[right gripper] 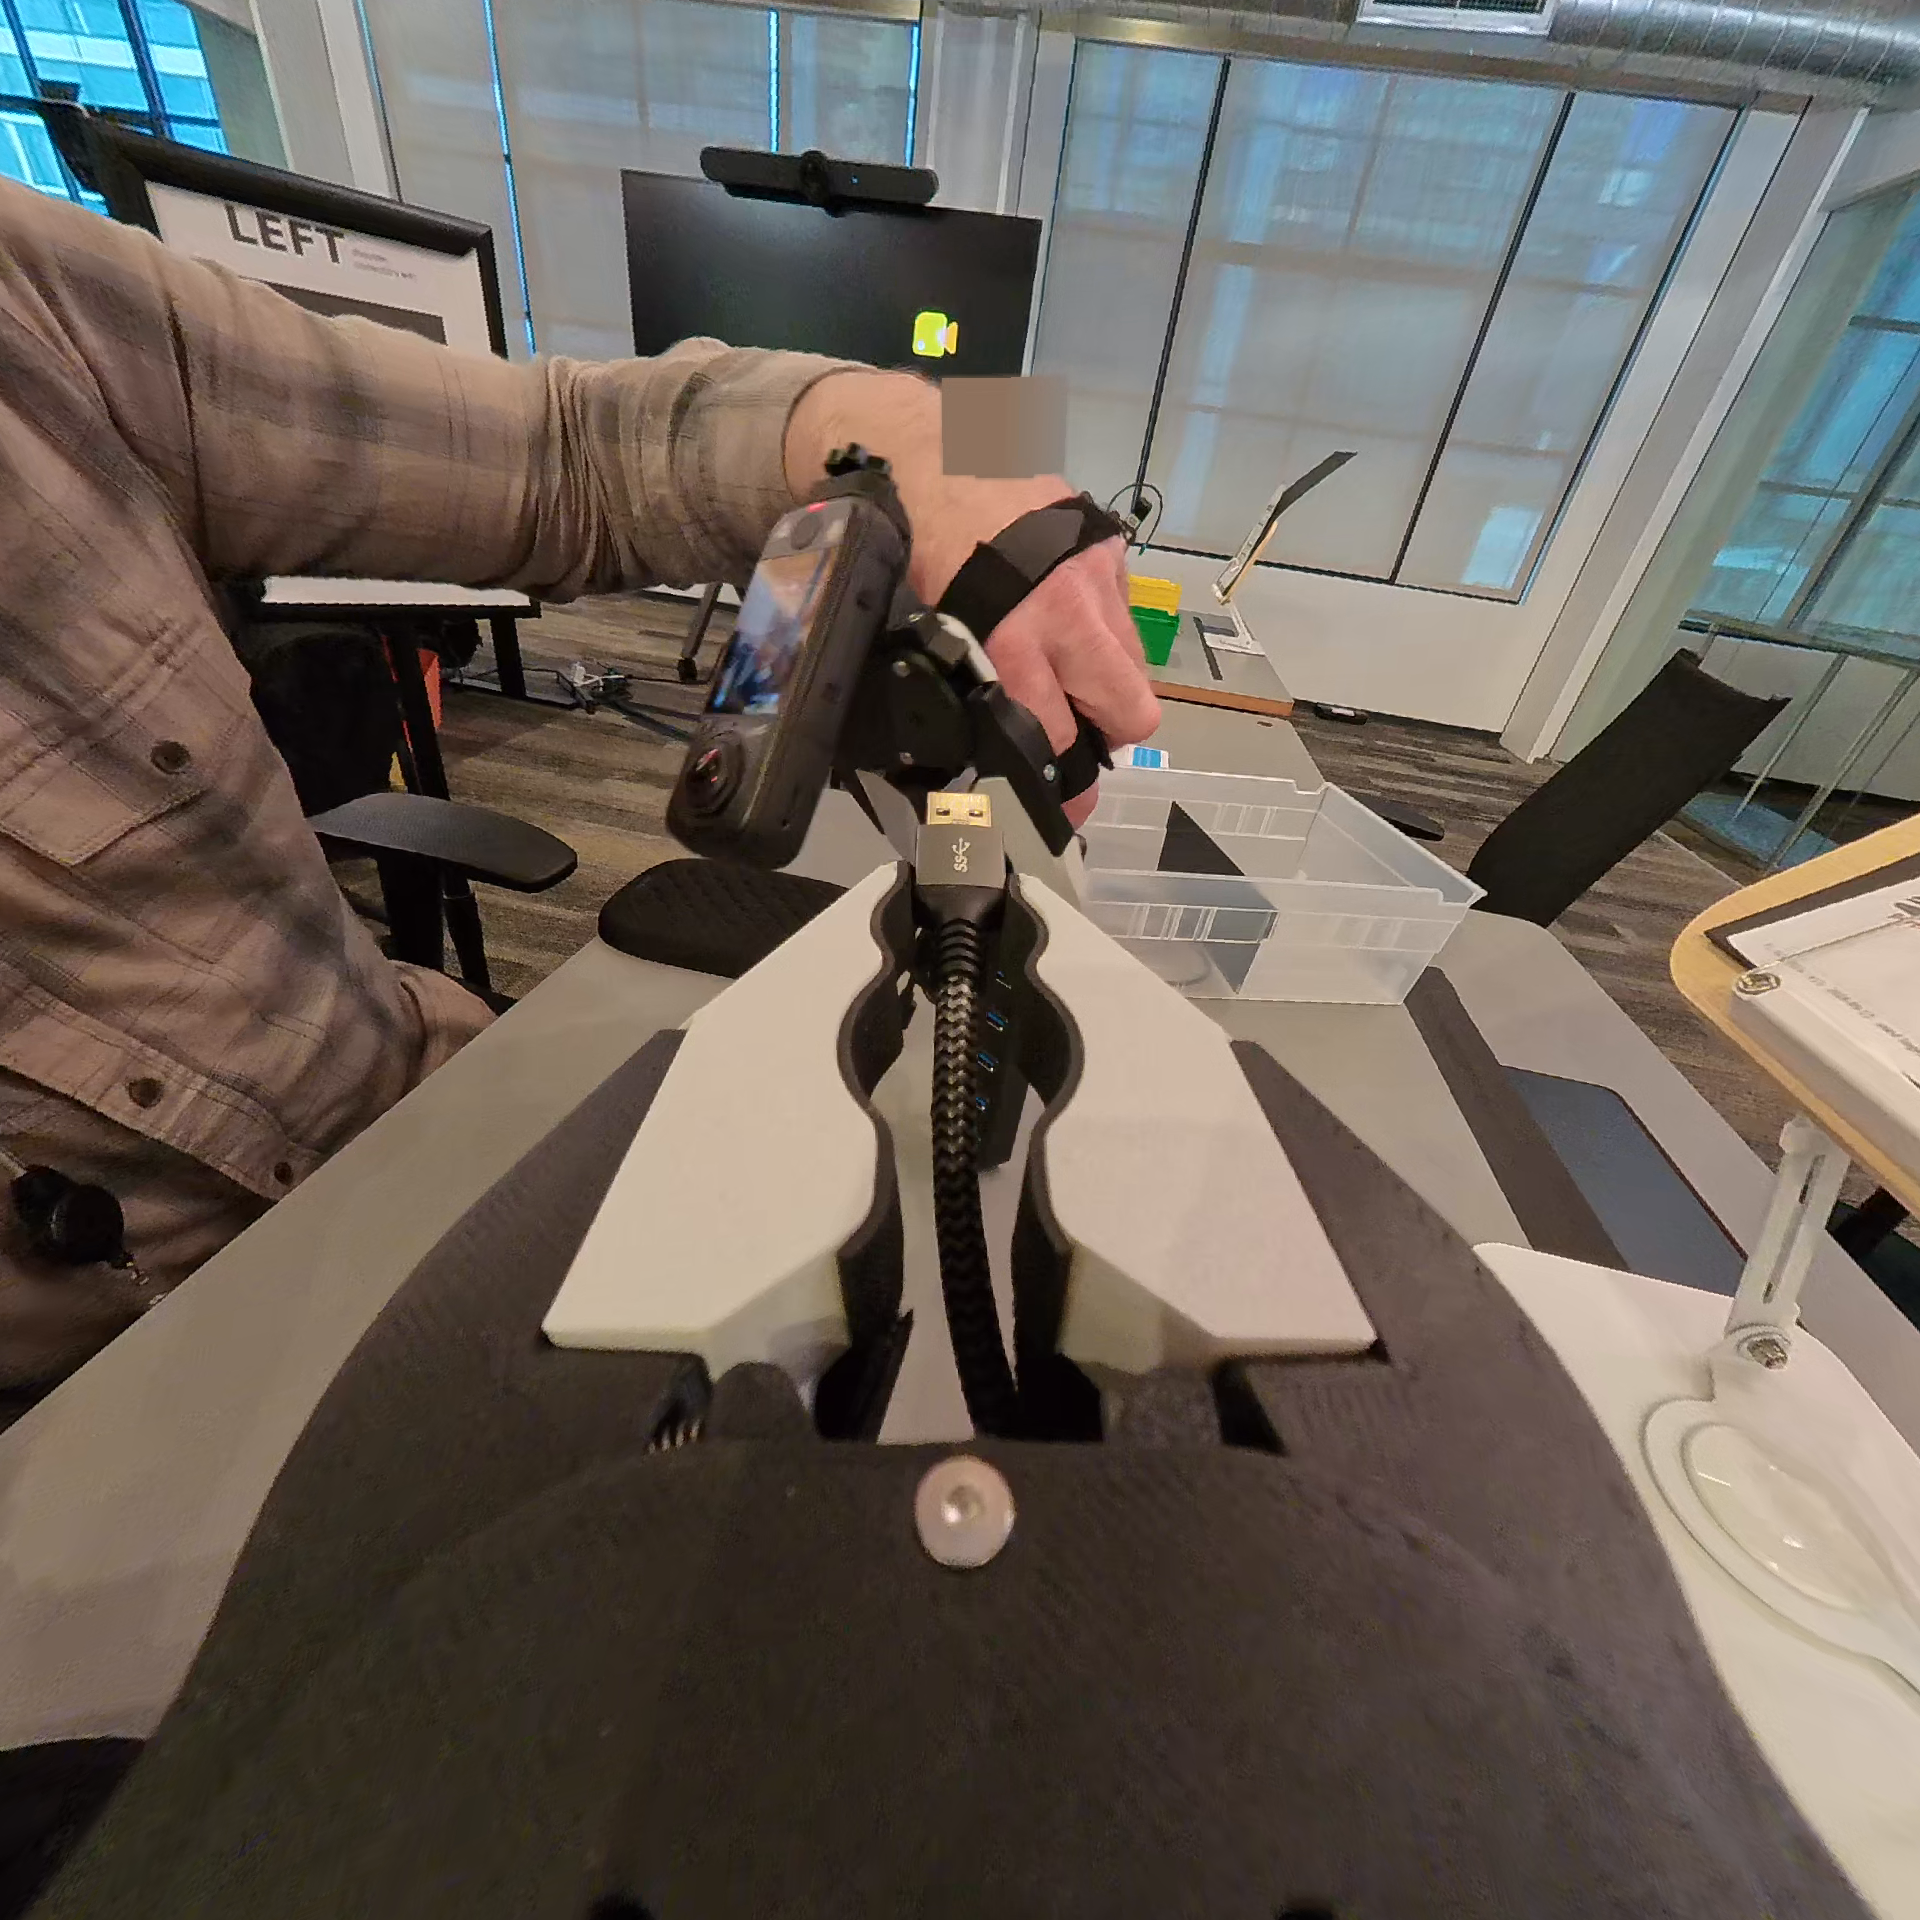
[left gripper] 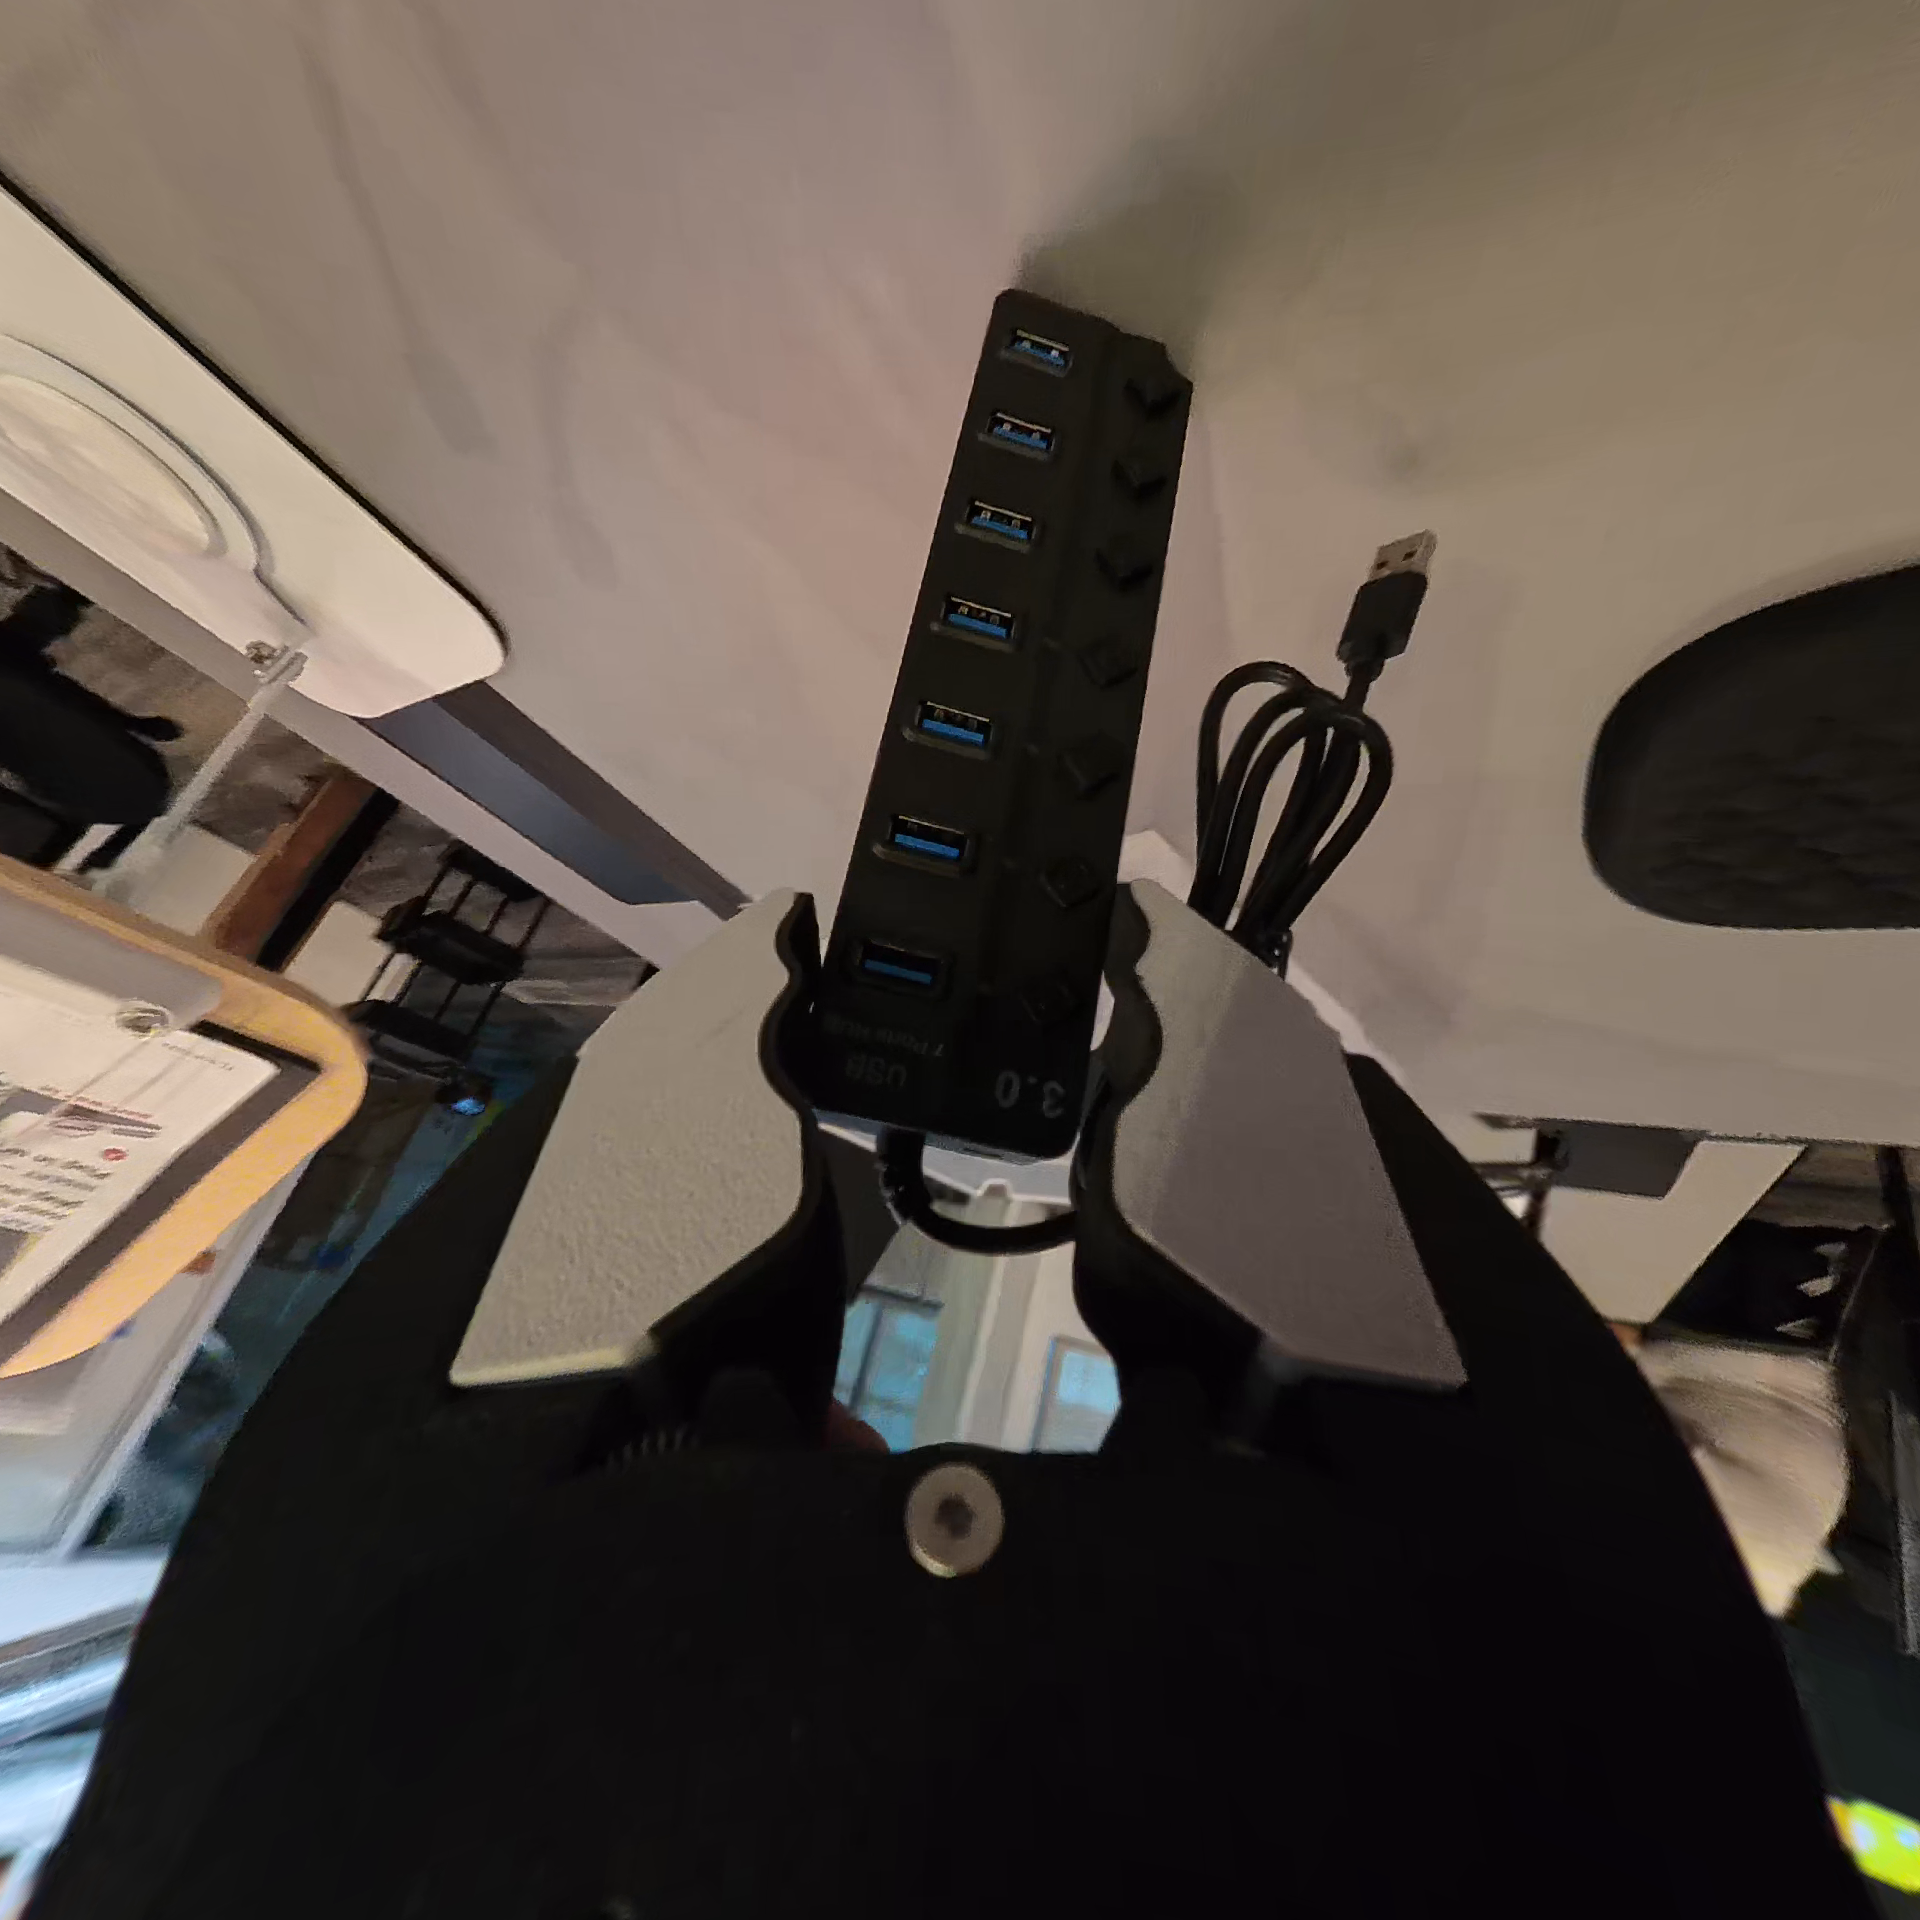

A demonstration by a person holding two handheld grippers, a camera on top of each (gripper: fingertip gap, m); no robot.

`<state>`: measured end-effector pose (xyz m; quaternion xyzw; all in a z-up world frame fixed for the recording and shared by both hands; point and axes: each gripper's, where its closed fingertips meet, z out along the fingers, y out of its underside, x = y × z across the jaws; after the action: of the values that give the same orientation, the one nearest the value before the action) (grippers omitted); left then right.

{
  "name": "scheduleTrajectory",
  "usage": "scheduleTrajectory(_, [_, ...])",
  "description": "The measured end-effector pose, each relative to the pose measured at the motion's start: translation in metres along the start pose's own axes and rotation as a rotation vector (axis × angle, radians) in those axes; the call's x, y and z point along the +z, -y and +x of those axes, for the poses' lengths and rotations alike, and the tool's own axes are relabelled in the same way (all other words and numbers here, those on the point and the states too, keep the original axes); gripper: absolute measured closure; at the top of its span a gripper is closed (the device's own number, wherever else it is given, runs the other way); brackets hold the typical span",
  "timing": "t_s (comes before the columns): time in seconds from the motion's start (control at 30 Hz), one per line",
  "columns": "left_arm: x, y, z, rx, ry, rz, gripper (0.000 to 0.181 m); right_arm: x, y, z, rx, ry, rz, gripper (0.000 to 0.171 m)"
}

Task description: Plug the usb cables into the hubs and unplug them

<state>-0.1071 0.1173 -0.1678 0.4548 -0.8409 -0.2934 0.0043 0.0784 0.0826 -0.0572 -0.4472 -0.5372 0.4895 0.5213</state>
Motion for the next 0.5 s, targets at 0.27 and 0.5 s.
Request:
scheduleTrajectory(0.27, [-0.031,0.069,0.016,0.153,0.157,0.068,0.13,-0.004,0.003,0.001,-0.001,-0.007,0.014,0.158])
scheduleTrajectory(0.5, [-0.025,0.105,0.03,0.2,0.23,0.193,0.181,-0.004,0.008,-0.002,-0.01,-0.001,0.022,0.158])
